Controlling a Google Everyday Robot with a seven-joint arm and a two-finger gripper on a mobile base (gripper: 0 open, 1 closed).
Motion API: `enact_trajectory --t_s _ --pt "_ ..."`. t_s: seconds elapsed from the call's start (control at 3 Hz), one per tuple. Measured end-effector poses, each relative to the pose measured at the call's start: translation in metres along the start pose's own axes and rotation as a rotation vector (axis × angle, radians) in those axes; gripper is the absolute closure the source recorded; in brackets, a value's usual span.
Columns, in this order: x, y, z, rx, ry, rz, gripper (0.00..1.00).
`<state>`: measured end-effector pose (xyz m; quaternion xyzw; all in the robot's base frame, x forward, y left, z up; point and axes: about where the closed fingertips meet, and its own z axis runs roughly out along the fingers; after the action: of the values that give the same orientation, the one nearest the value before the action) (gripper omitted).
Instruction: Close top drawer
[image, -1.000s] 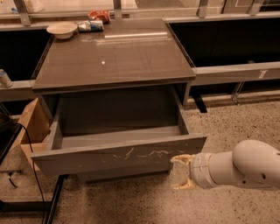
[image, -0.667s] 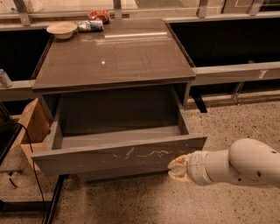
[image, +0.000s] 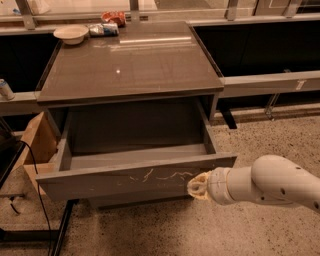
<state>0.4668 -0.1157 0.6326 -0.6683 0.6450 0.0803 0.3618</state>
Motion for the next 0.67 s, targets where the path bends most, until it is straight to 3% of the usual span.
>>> enact_trajectory --t_s 0.67 --pt "-0.007 -0.027 0.020 0.044 -0.013 -0.038 1.00"
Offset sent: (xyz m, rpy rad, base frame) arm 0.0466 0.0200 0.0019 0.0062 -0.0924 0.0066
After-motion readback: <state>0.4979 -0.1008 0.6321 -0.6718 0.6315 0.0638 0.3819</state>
